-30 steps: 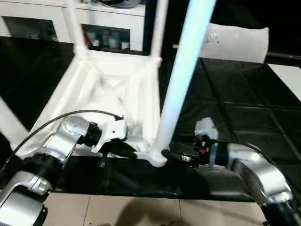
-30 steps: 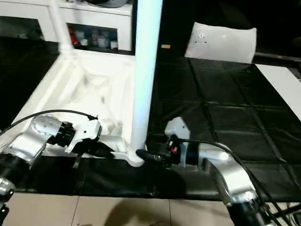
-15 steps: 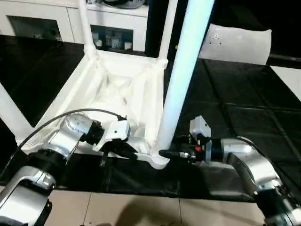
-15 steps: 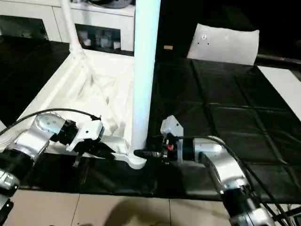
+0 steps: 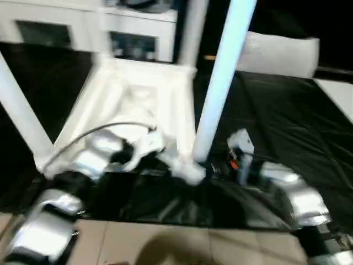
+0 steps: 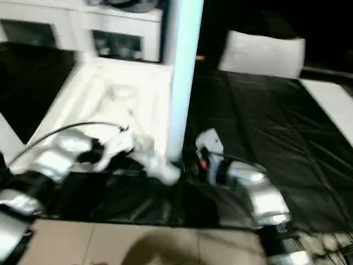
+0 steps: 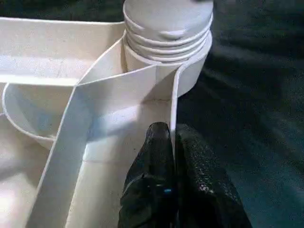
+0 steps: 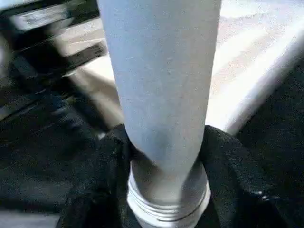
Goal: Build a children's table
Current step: Rotate leg to tighten
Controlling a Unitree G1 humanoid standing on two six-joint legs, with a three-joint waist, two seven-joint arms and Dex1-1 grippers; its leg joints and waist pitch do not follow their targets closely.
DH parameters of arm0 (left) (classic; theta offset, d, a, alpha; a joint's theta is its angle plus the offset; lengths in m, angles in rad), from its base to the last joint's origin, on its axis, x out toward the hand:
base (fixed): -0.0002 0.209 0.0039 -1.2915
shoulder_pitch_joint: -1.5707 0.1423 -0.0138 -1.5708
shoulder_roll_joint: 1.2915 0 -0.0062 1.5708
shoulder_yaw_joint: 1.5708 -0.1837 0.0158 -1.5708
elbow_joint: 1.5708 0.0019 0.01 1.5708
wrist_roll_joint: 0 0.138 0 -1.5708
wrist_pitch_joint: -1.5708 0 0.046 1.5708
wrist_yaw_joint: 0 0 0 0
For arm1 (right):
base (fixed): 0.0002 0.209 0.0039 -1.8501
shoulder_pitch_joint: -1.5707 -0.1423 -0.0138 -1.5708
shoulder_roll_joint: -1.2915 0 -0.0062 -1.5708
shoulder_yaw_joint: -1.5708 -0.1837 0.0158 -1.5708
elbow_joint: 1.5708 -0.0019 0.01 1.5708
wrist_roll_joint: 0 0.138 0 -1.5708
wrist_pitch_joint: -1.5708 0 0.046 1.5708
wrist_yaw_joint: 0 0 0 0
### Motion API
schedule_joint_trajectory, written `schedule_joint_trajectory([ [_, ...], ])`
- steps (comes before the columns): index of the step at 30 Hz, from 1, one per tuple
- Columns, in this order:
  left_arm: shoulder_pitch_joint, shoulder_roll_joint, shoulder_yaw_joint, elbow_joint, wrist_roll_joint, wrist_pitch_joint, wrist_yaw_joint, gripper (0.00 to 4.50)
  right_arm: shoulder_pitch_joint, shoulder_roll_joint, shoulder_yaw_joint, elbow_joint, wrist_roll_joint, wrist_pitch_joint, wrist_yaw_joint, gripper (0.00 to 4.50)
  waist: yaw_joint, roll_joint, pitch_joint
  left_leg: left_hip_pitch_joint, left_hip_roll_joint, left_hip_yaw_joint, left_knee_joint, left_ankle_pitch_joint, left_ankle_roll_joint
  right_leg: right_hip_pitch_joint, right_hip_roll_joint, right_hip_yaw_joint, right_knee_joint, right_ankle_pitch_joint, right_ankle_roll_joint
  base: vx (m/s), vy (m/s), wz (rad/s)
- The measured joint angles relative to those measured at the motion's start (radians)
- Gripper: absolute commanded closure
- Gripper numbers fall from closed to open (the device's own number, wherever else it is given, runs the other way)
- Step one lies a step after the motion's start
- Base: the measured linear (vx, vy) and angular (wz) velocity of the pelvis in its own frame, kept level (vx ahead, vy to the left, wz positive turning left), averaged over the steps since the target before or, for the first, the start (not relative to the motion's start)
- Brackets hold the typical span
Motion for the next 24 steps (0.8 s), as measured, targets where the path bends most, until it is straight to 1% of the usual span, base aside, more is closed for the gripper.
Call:
schedule_joint_trajectory([
  [2, -0.005, -0.035, 0.011, 0.0, 0.007, 0.042, 0.071, 4.5, -0.005, 0.053, -0.025, 0.003, -0.02, 0.016, -0.106, 2.61, -0.007, 0.001, 0.0, 0.0, 0.0, 0.0, 0.0, 0.0, 0.0, 0.0, 0.0, 0.0, 0.0, 0.0, 0.0, 0.0, 0.0, 0.0],
  [3, -0.008, -0.057, 0.024, 0.001, 0.015, 0.073, 0.119, 4.5, -0.022, 0.096, -0.038, 0.015, -0.04, 0.027, -0.181, 2.61, -0.016, 0.002, 0.0, 0.0, 0.0, 0.0, -0.001, 0.001, 0.0, -0.001, 0.001, 0.0, 0.0, 0.0, 0.0, 0.0, 0.0, 0.0],
  [4, -0.012, -0.073, 0.029, 0.001, 0.021, 0.09, 0.153, 4.5, -0.034, 0.121, -0.047, 0.026, -0.051, 0.031, -0.233, 2.61, -0.02, 0.002, -0.001, -0.001, 0.0, 0.0, -0.001, 0.001, 0.0, -0.001, 0.001, 0.0, 0.0, 0.0, 0.0, 0.0, 0.0, 0.0],
  [8, -0.023, -0.116, 0.04, 0.006, 0.044, 0.118, 0.259, 4.5, -0.093, 0.207, -0.069, 0.081, -0.088, 0.033, -0.403, 2.61, -0.03, 0.003, -0.001, -0.003, 0.0, -0.001, -0.003, 0.001, 0.0, -0.004, 0.002, 0.001, 0.0, 0.002, -0.001, 0.0, 0.0, 0.0],
  [10, -0.031, -0.123, 0.04, 0.007, 0.056, 0.12, 0.278, 4.5, -0.108, 0.232, -0.08, 0.092, -0.094, 0.033, -0.447, 2.61, -0.031, 0.002, -0.001, -0.005, 0.0, -0.001, -0.005, 0.001, 0.0, -0.006, 0.002, 0.0, -0.001, 0.006, -0.006, 0.0, 0.0, 0.0],
  [11, -0.033, -0.123, 0.039, 0.007, 0.058, 0.119, 0.279, 4.5, -0.108, 0.237, -0.085, 0.091, -0.093, 0.031, -0.45, 2.05, -0.029, 0.002, -0.001, -0.005, 0.0, -0.001, -0.008, 0.001, 0.0, -0.006, 0.002, 0.0, -0.003, 0.006, -0.006, 0.0, 0.0, 0.0],
  [13, -0.036, -0.116, 0.032, 0.005, 0.067, 0.105, 0.268, 4.5, -0.103, 0.239, -0.091, 0.083, -0.083, 0.028, -0.443, 1.82, -0.028, 0.002, -0.001, -0.005, 0.001, -0.001, -0.014, 0.003, 0.001, -0.006, 0.003, -0.001, -0.007, 0.006, -0.006, 0.0, 0.0, 0.0],
  [14, -0.036, -0.109, 0.029, 0.002, 0.067, 0.098, 0.255, 4.5, -0.095, 0.238, -0.091, 0.074, -0.079, 0.024, -0.427, 1.82, -0.028, 0.002, -0.001, -0.005, 0.001, -0.001, -0.016, 0.004, 0.003, -0.006, 0.004, -0.001, -0.008, 0.006, -0.006, 0.0, 0.0, 0.0],
  [16, -0.036, -0.089, 0.024, -0.001, 0.068, 0.075, 0.222, 4.5, -0.069, 0.224, -0.091, 0.051, -0.067, 0.011, -0.386, 1.48, -0.027, 0.002, -0.001, -0.005, 0.001, -0.001, -0.018, 0.005, 0.004, -0.006, 0.004, -0.002, -0.01, 0.005, -0.006, 0.0, 0.0, 0.0],
  [18, -0.033, -0.078, 0.021, -0.001, 0.068, 0.05, 0.202, 4.5, -0.059, 0.213, -0.088, 0.043, -0.054, 0.007, -0.352, 1.44, -0.026, 0.002, -0.001, -0.005, 0.002, -0.001, -0.018, 0.005, 0.004, -0.007, 0.004, -0.003, -0.01, 0.005, -0.007, 0.0, 0.0, 0.0],
  [20, -0.017, -0.046, 0.02, -0.004, 0.067, -0.019, 0.154, 4.5, -0.03, 0.164, -0.068, 0.02, -0.043, -0.005, -0.284, 1.36, -0.024, 0.002, -0.001, -0.006, 0.003, -0.001, -0.02, 0.005, 0.004, -0.007, 0.005, -0.004, -0.011, 0.004, -0.007, 0.0, 0.0, 0.0],
  [21, -0.013, -0.039, 0.02, -0.006, 0.067, -0.03, 0.144, 4.5, -0.023, 0.156, -0.064, 0.015, -0.041, -0.007, -0.269, 1.23, -0.023, 0.002, -0.001, -0.006, 0.003, -0.001, -0.02, 0.005, 0.004, -0.007, 0.005, -0.004, -0.011, 0.004, -0.007, 0.0, 0.0, 0.0],
  [22, -0.002, -0.005, 0.021, -0.01, 0.058, -0.074, 0.092, 4.5, 0.002, 0.103, -0.047, -0.002, -0.03, -0.014, -0.188, 1.03, -0.019, 0.004, 0.0, -0.005, 0.004, 0.0, -0.02, 0.005, 0.004, -0.007, 0.005, -0.004, -0.011, 0.004, -0.007, 0.0, 0.0, 0.0],
  [23, 0.006, 0.01, 0.021, -0.014, 0.049, -0.091, 0.062, 4.5, 0.013, 0.077, -0.046, -0.004, -0.021, -0.015, -0.152, 1.03, -0.017, 0.004, 0.001, -0.005, 0.004, 0.0, -0.02, 0.005, 0.004, -0.007, 0.005, -0.004, -0.011, 0.004, -0.007, 0.0, 0.0, 0.0],
  [24, 0.012, 0.023, 0.022, -0.017, 0.04, -0.107, 0.035, 4.5, 0.021, 0.053, -0.046, -0.004, -0.016, -0.017, -0.118, 0.92, -0.016, 0.004, 0.001, -0.005, 0.004, 0.0, -0.02, 0.005, 0.004, -0.007, 0.005, -0.004, -0.011, 0.004, -0.007, 0.0, 0.0, 0.0],
])
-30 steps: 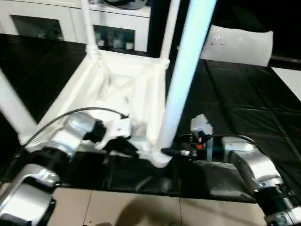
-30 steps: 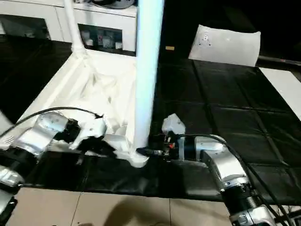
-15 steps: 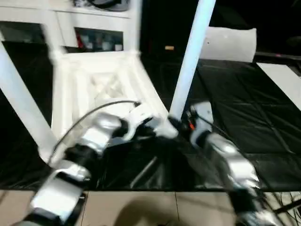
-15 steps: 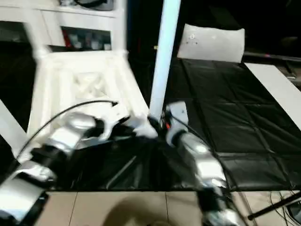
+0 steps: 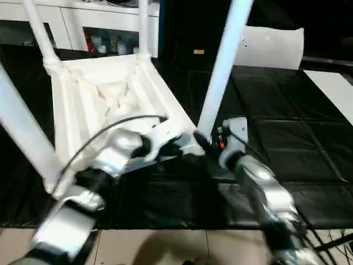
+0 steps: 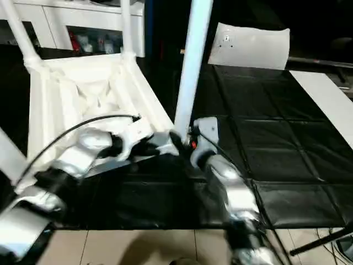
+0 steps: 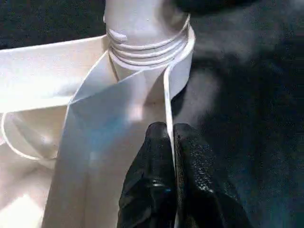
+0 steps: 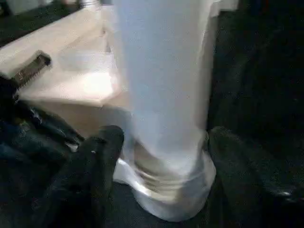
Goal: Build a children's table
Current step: Rotate leg to tighten
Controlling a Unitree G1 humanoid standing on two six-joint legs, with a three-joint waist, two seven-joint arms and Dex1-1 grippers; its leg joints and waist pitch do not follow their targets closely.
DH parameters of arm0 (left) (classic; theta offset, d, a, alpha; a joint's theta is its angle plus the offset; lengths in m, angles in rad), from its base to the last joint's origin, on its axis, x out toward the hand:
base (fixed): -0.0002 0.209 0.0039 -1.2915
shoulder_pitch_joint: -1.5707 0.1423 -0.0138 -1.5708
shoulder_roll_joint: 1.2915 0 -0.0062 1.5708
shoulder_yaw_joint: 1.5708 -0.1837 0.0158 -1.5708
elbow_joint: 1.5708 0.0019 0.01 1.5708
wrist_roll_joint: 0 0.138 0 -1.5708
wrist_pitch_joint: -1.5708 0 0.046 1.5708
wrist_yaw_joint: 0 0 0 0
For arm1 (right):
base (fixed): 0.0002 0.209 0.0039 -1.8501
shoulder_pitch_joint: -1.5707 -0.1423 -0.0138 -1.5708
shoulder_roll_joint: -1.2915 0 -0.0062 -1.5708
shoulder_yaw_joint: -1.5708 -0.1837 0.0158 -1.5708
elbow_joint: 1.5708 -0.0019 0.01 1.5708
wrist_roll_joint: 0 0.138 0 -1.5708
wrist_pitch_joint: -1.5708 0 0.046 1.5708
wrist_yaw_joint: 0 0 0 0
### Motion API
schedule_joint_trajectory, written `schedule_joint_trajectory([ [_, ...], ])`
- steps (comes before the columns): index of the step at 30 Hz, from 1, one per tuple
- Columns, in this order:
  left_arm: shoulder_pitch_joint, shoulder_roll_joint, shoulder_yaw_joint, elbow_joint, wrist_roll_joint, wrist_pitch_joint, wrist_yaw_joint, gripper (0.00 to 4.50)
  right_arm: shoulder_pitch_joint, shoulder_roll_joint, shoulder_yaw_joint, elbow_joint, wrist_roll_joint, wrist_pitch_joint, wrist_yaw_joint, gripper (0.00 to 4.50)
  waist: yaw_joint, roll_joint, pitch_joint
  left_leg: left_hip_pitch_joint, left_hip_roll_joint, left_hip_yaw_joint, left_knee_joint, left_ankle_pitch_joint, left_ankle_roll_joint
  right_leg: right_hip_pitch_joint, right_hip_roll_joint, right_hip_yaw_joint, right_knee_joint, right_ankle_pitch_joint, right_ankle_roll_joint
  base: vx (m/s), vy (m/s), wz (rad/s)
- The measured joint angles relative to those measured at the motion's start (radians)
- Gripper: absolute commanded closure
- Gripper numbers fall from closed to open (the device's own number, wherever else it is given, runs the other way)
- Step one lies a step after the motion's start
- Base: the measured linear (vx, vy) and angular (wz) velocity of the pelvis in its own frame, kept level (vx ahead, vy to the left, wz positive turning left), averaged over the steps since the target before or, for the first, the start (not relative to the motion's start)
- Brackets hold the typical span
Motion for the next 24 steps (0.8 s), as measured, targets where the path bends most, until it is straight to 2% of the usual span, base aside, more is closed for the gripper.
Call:
schedule_joint_trajectory([
  [2, 0.008, 0.024, 0.003, -0.001, -0.018, -0.019, -0.066, 4.5, 0.003, -0.056, 0.001, -0.003, 0.014, -0.001, 0.089, 0.68, 0.002, 0.0, 0.0, 0.0, 0.0, 0.0, 0.001, -0.001, -0.002, 0.0, 0.0, 0.0, 0.0, 0.0, 0.0, 0.0, 0.0, 0.0],
  [6, 0.02, 0.06, 0.004, -0.003, -0.048, -0.041, -0.178, 4.5, 0.0, -0.147, 0.003, -0.034, 0.041, -0.008, 0.243, 0.49, 0.009, 0.0, 0.0, 0.0, 0.0, 0.0, 0.002, -0.001, -0.001, 0.001, -0.001, 0.0, 0.0, 0.0, 0.0, 0.0, 0.0, 0.0],
  [10, 0.02, 0.081, -0.001, 0.014, -0.06, -0.09, -0.277, 4.5, -0.009, -0.23, 0.055, -0.033, 0.074, -0.013, 0.431, 0.49, 0.023, 0.0, 0.001, 0.0, 0.0, 0.0, 0.002, 0.0, 0.0, 0.001, -0.001, 0.0, 0.0, 0.0, 0.0, 0.0, 0.0, 0.0],
  [13, 0.02, 0.09, -0.005, 0.019, -0.064, -0.116, -0.332, 4.5, -0.025, -0.255, 0.08, -0.032, 0.093, -0.013, 0.531, 0.49, 0.031, -0.001, 0.001, 0.0, 0.0, 0.0, 0.002, 0.001, 0.001, 0.001, -0.001, 0.0, 0.0, 0.0, 0.0, 0.0, 0.0, 0.0],
  [19, 0.012, 0.104, -0.038, 0.017, -0.066, -0.146, -0.414, 4.5, -0.08, -0.266, 0.141, 0.029, 0.087, -0.027, 0.662, 1.18, 0.037, -0.007, 0.002, 0.002, 0.0, 0.0, 0.004, 0.001, 0.001, 0.001, -0.001, -0.001, 0.001, 0.0, -0.001, 0.0, 0.0, 0.0],
  [24, 0.002, 0.105, -0.064, 0.013, -0.065, -0.171, -0.462, 4.5, -0.109, -0.263, 0.161, 0.069, 0.082, -0.045, 0.701, 1.54, 0.05, -0.008, 0.003, 0.001, 0.0, 0.0, 0.004, 0.001, 0.001, 0.001, -0.001, -0.001, 0.001, 0.0, -0.001, 0.0, 0.0, 0.0],
])
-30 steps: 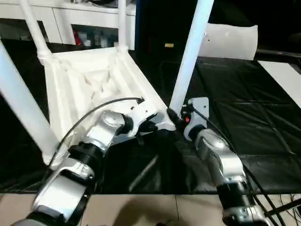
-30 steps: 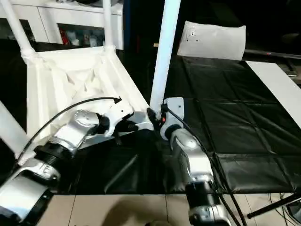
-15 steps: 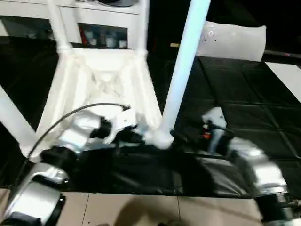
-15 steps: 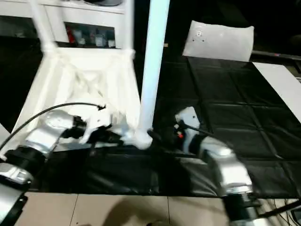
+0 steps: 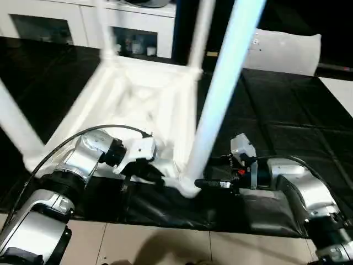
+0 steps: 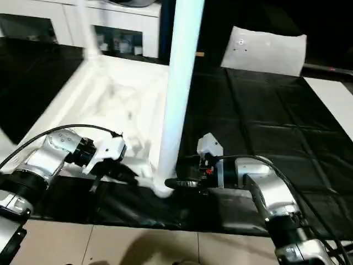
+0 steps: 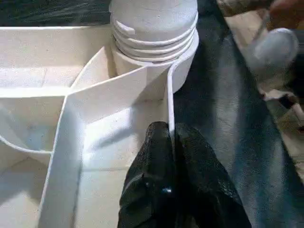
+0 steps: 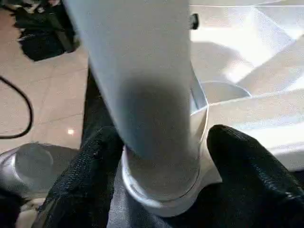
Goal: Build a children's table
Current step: Rotate leg to tighten
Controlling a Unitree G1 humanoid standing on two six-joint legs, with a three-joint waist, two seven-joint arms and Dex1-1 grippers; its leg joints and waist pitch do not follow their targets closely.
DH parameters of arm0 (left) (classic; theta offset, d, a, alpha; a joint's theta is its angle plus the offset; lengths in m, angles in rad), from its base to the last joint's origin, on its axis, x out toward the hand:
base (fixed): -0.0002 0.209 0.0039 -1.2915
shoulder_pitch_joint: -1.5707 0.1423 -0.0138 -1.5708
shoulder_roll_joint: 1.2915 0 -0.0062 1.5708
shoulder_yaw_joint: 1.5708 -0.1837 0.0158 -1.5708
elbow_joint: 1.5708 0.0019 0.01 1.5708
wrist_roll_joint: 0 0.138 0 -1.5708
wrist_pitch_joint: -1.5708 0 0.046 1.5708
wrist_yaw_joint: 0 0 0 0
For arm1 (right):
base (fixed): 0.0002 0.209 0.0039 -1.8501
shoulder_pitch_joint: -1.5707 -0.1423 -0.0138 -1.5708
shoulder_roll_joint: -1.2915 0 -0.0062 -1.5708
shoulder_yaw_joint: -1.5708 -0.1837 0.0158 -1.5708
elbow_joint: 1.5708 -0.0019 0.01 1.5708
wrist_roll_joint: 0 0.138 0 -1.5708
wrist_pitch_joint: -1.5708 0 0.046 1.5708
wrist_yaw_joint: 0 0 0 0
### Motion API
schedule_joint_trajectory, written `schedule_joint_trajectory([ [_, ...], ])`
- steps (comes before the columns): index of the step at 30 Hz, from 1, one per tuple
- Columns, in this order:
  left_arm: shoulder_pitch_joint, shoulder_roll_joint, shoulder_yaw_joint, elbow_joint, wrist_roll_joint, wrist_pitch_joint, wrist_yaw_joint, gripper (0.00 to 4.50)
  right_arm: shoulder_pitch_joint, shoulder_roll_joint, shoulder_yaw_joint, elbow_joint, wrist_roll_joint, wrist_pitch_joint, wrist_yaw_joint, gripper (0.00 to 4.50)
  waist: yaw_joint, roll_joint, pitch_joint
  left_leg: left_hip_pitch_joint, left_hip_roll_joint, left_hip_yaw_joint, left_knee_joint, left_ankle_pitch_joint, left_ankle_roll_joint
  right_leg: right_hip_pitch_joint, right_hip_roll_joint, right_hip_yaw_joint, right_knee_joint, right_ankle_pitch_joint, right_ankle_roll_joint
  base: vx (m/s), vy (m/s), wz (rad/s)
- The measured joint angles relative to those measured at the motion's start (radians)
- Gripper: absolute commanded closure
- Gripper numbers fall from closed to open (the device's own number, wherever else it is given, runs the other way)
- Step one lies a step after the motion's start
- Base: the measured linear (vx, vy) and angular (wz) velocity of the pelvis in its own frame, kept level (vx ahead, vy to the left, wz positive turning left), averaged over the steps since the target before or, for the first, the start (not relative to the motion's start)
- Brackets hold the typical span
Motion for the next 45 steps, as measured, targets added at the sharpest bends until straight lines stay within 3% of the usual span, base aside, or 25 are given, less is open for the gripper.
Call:
schedule_joint_trajectory([
  [12, -0.012, 0.007, -0.038, 0.0, -0.015, -0.018, -0.01, 4.5, -0.017, 0.021, 0.03, 0.021, 0.0, -0.012, 0.051, 2.43, 0.006, 0.0, 0.0, 0.0, 0.001, 0.0, 0.0, 0.0, 0.0, 0.0, 0.0, -0.001, 0.001, 0.0, 0.0, 0.0, 0.0, 0.0],
  [20, -0.013, 0.0, -0.018, 0.002, -0.009, 0.022, 0.004, 4.5, -0.009, 0.037, 0.021, 0.004, 0.002, 0.026, 0.027, 2.51, 0.007, 0.0, 0.0, 0.001, 0.002, 0.0, 0.0, 0.0, -0.003, 0.0, 0.0, -0.002, 0.001, 0.0, 0.0, 0.0, 0.0, 0.0],
  [24, -0.016, -0.018, -0.001, 0.002, 0.013, 0.092, 0.098, 4.5, 0.032, 0.08, -0.025, -0.031, -0.003, 0.075, -0.115, 2.51, 0.0, 0.0, 0.0, 0.006, 0.002, 0.0, 0.0, 0.001, -0.008, 0.004, 0.0, -0.001, 0.002, 0.003, -0.004, 0.0, 0.0, 0.0],
  [26, -0.016, -0.034, 0.02, 0.003, 0.023, 0.161, 0.178, 4.5, 0.044, 0.133, -0.055, -0.042, -0.04, 0.083, -0.244, 2.51, -0.008, 0.001, 0.001, 0.008, 0.002, 0.0, 0.0, 0.002, -0.011, 0.008, 0.001, -0.001, 0.002, 0.003, -0.004, -0.026, -0.003, -0.03],
  [30, -0.013, -0.11, 0.074, 0.001, 0.031, 0.291, 0.363, 4.5, 0.043, 0.263, -0.127, -0.039, -0.105, 0.113, -0.559, 2.55, -0.051, 0.002, 0.001, 0.008, 0.002, 0.0, -0.001, 0.004, -0.013, 0.005, 0.001, -0.002, -0.002, 0.0, 0.002, -0.026, -0.002, -0.04],
  [33, -0.014, -0.175, 0.113, -0.006, 0.057, 0.367, 0.527, 4.5, -0.015, 0.392, -0.174, 0.026, -0.163, 0.118, -0.809, 2.55, -0.074, 0.004, 0.001, 0.008, 0.002, 0.0, -0.001, 0.004, -0.014, 0.004, 0.001, -0.001, -0.001, 0.001, 0.0, 0.0, 0.0, 0.0],
  [38, -0.017, -0.233, 0.131, -0.028, 0.088, 0.426, 0.675, 4.5, -0.098, 0.479, -0.201, 0.113, -0.217, 0.106, -1.012, 2.55, -0.079, 0.005, 0.0, 0.007, 0.001, 0.0, -0.004, 0.004, -0.014, 0.002, 0.002, -0.001, -0.001, 0.004, -0.003, 0.0, 0.0, 0.0],
  [39, -0.017, -0.241, 0.132, -0.034, 0.093, 0.433, 0.689, 4.5, -0.104, 0.484, -0.207, 0.121, -0.223, 0.098, -1.024, 2.0, -0.077, 0.005, 0.0, 0.007, 0.001, 0.0, -0.005, 0.003, -0.013, 0.002, 0.002, -0.001, -0.001, 0.006, -0.006, 0.0, 0.0, 0.0],
  [45, -0.018, -0.24, 0.123, -0.052, 0.102, 0.438, 0.689, 4.5, -0.094, 0.496, -0.222, 0.113, -0.214, 0.075, -1.014, 1.41, -0.073, 0.006, 0.001, 0.007, 0.001, 0.0, -0.011, 0.003, -0.012, 0.001, 0.002, -0.002, -0.003, 0.005, -0.005, 0.0, 0.0, 0.0],
])
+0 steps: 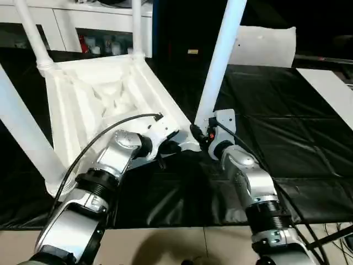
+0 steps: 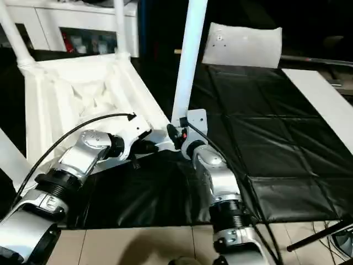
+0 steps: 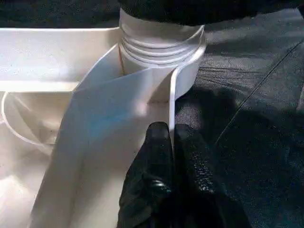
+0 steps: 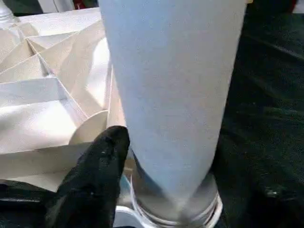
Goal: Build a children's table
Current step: Rotate leg to tighten
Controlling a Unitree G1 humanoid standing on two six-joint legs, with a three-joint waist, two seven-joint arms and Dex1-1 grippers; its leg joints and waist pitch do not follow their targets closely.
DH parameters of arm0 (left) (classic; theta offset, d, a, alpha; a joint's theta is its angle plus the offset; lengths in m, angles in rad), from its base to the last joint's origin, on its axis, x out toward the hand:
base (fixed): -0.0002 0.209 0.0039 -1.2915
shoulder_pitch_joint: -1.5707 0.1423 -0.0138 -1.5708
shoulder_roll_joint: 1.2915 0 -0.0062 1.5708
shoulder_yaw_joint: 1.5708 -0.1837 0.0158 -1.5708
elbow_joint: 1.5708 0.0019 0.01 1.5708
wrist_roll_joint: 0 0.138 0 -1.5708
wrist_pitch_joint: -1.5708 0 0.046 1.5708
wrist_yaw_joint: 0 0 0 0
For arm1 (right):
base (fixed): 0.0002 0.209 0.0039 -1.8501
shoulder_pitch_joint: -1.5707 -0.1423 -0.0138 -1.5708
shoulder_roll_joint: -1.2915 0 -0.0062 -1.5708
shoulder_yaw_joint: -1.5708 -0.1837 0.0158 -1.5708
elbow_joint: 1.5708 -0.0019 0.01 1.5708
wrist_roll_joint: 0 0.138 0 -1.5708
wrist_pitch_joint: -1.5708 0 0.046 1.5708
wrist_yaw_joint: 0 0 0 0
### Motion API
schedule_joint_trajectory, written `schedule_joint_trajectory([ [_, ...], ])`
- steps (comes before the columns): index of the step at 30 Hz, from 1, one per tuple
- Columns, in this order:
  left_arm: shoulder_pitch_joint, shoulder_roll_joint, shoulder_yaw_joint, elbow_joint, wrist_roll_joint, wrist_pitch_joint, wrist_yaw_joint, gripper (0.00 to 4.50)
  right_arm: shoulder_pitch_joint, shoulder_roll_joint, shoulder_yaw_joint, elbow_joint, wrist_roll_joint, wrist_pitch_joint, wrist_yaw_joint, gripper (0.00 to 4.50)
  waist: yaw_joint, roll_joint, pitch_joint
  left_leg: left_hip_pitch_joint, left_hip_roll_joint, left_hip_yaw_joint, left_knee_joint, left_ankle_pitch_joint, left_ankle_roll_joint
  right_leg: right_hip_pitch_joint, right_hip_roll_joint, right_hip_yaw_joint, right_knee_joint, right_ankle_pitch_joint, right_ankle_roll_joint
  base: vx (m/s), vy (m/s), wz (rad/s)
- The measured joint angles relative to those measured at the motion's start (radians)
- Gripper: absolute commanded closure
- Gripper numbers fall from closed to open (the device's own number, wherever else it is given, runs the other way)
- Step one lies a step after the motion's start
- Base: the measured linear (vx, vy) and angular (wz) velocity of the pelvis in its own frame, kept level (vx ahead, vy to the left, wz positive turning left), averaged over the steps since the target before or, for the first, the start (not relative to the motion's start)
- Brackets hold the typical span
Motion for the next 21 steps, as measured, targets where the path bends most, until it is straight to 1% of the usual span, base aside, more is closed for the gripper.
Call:
schedule_joint_trajectory([
  [2, 0.0, 0.012, -0.01, -0.011, 0.0, -0.007, -0.015, 4.5, 0.018, -0.027, 0.007, -0.017, 0.017, -0.007, 0.052, 1.28, 0.004, 0.0, 0.001, 0.0, 0.0, 0.0, 0.0, 0.0, 0.0, 0.0, 0.0, 0.0, 0.0, 0.0, 0.0, 0.0, 0.0, 0.0],
  [6, 0.001, 0.042, -0.022, -0.014, -0.002, -0.038, -0.072, 4.5, 0.055, -0.087, 0.023, -0.055, 0.036, -0.014, 0.177, 0.89, 0.01, 0.002, 0.002, -0.001, 0.0, 0.0, 0.0, 0.0, 0.001, -0.001, 0.0, 0.0, -0.001, 0.0, 0.0, 0.0, 0.0, 0.0],
  [9, 0.008, 0.078, -0.033, -0.013, -0.005, -0.084, -0.134, 4.5, 0.082, -0.166, 0.048, -0.072, 0.053, -0.037, 0.288, 0.6, 0.015, 0.002, 0.002, -0.002, 0.001, 0.0, 0.0, 0.0, 0.001, -0.001, 0.0, -0.001, -0.001, 0.0, 0.0, 0.0, 0.0, 0.0],
  [10, 0.008, 0.091, -0.038, -0.013, -0.006, -0.107, -0.156, 4.5, 0.085, -0.19, 0.063, -0.072, 0.052, -0.052, 0.323, 0.6, 0.016, 0.001, 0.003, -0.002, 0.001, 0.0, 0.0, 0.0, 0.001, -0.001, 0.0, -0.001, 0.0, 0.0, 0.0, 0.0, 0.0, 0.0],
  [12, 0.019, 0.121, -0.039, -0.005, -0.014, -0.169, -0.212, 4.5, 0.086, -0.244, 0.081, -0.068, 0.051, -0.079, 0.39, 0.37, 0.021, 0.002, 0.003, -0.002, 0.001, 0.0, 0.0, 0.0, 0.001, -0.001, 0.0, -0.001, 0.0, 0.0, 0.0, 0.0, 0.0, 0.0],
  [13, 0.021, 0.128, -0.04, 0.0, -0.018, -0.19, -0.23, 4.5, 0.086, -0.259, 0.079, -0.067, 0.051, -0.087, 0.404, 0.3, 0.023, 0.002, 0.003, -0.002, 0.001, 0.0, 0.0, 0.0, 0.001, -0.001, 0.0, -0.001, 0.0, 0.0, 0.0, 0.0, 0.0, 0.0],
  [14, 0.022, 0.139, -0.042, 0.014, -0.021, -0.233, -0.257, 4.5, 0.085, -0.273, 0.08, -0.066, 0.053, -0.099, 0.44, 0.21, 0.026, 0.001, 0.003, -0.002, 0.001, 0.0, 0.001, 0.0, 0.0, -0.001, 0.0, -0.002, 0.0, 0.0, 0.0, 0.0, 0.0, 0.0],
  [16, 0.026, 0.155, -0.044, 0.03, -0.038, -0.295, -0.329, 4.5, 0.085, -0.31, 0.089, -0.064, 0.061, -0.12, 0.521, 0.04, 0.035, 0.002, 0.003, 0.0, 0.002, 0.0, 0.001, 0.0, 0.0, -0.001, 0.0, -0.002, 0.0, 0.0, 0.0, 0.0, 0.0, 0.0],
  [19, 0.029, 0.172, -0.046, 0.042, -0.054, -0.339, -0.416, 4.5, 0.085, -0.353, 0.105, -0.061, 0.072, -0.144, 0.626, 0.04, 0.052, 0.002, 0.003, 0.0, 0.002, 0.0, 0.002, 0.0, 0.002, -0.001, 0.0, -0.002, 0.0, 0.0, 0.0, 0.0, 0.0, 0.0],
  [21, 0.028, 0.182, -0.052, 0.051, -0.063, -0.361, -0.463, 4.5, 0.086, -0.376, 0.128, -0.062, 0.104, -0.145, 0.71, 0.04, 0.055, 0.002, 0.003, 0.0, 0.002, 0.0, 0.002, 0.001, 0.002, -0.001, -0.001, -0.002, 0.0, 0.0, -0.001, 0.0, 0.0, 0.0],
])
